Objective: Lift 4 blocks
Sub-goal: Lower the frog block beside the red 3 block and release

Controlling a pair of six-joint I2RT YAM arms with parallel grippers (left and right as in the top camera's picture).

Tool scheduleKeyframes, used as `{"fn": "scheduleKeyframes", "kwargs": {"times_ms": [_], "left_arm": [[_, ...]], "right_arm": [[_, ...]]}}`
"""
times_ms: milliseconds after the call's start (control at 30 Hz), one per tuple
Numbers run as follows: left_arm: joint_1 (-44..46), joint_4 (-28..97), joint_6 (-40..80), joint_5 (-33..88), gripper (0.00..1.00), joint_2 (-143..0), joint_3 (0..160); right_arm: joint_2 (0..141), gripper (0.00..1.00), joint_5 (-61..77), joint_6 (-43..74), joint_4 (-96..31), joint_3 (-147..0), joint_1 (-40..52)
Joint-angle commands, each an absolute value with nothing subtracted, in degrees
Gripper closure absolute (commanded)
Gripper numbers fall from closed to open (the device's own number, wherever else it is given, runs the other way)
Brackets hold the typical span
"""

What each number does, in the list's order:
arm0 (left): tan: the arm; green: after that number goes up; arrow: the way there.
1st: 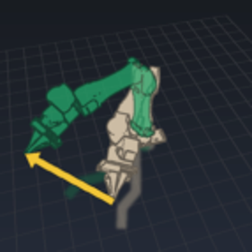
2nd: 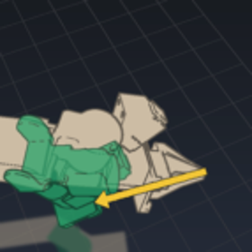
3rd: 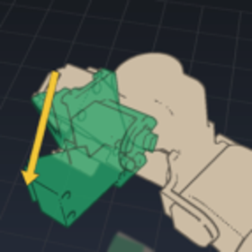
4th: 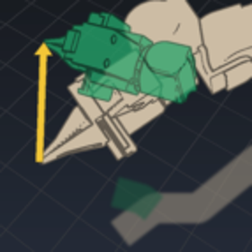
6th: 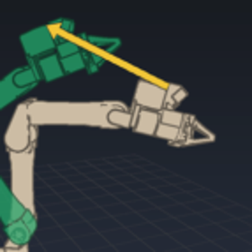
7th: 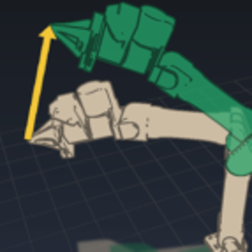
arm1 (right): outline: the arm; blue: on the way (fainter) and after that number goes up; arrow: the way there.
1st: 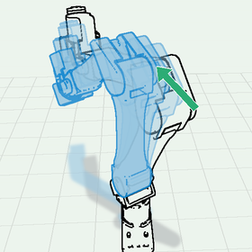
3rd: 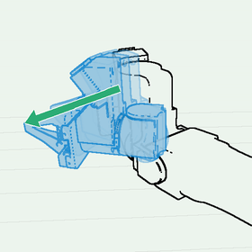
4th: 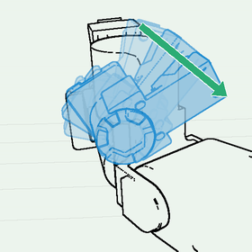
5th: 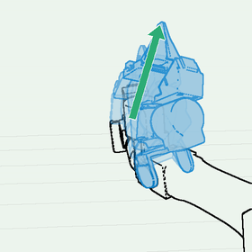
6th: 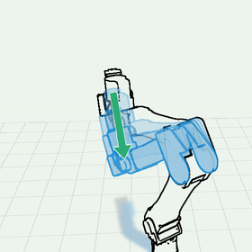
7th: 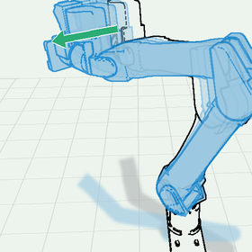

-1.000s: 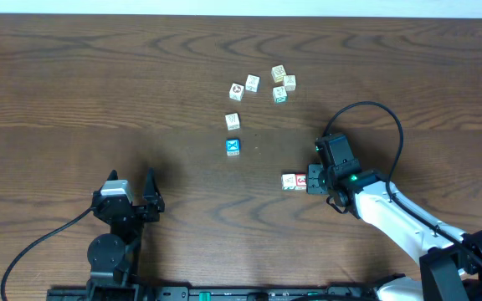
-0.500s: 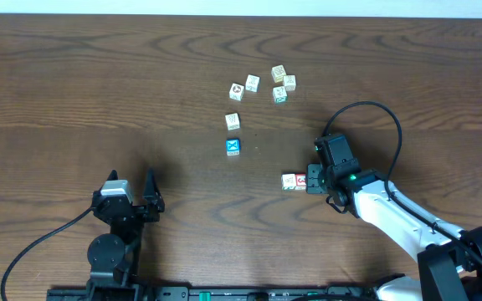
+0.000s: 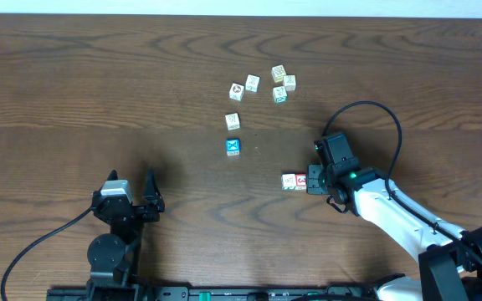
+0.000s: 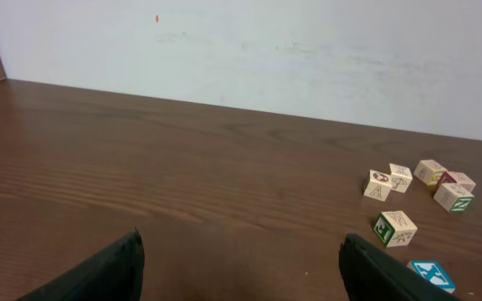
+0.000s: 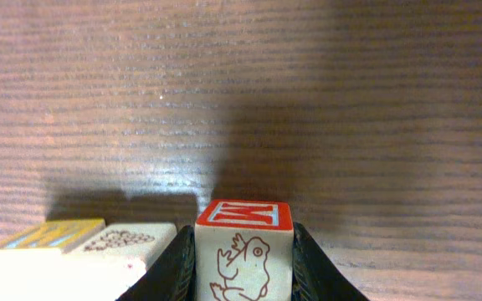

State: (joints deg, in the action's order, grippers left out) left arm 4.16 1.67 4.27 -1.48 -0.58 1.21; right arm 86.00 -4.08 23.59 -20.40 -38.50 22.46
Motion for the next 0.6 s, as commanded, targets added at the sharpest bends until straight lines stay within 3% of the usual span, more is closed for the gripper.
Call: {"fn": "scheduleKeyframes", "kwargs": {"times_ms": [0, 200, 400, 567], "left_arm": [[3.84, 4.03, 4.34, -2.81, 0.25, -0.27, 0.23], [3.84, 4.03, 4.34, -2.81, 0.25, -0.30, 0.23], [3.84, 4.03, 4.32, -2.81, 0.25, -0.30, 0.23], [3.84, 4.03, 4.32, -2.81, 0.25, -0.30, 0.23]], "right_arm": [[86.46, 0.85, -3.99, 23.75, -22.22, -38.96, 22.72], [86.46, 0.86, -3.97, 25.28, -23.09, -38.96, 22.72], [86.46, 0.65, -4.01, 25.23, -22.44, -38.96, 22.72], [86.46, 0.57, -4.05, 25.23, -20.91, -38.96, 22.70]]}}
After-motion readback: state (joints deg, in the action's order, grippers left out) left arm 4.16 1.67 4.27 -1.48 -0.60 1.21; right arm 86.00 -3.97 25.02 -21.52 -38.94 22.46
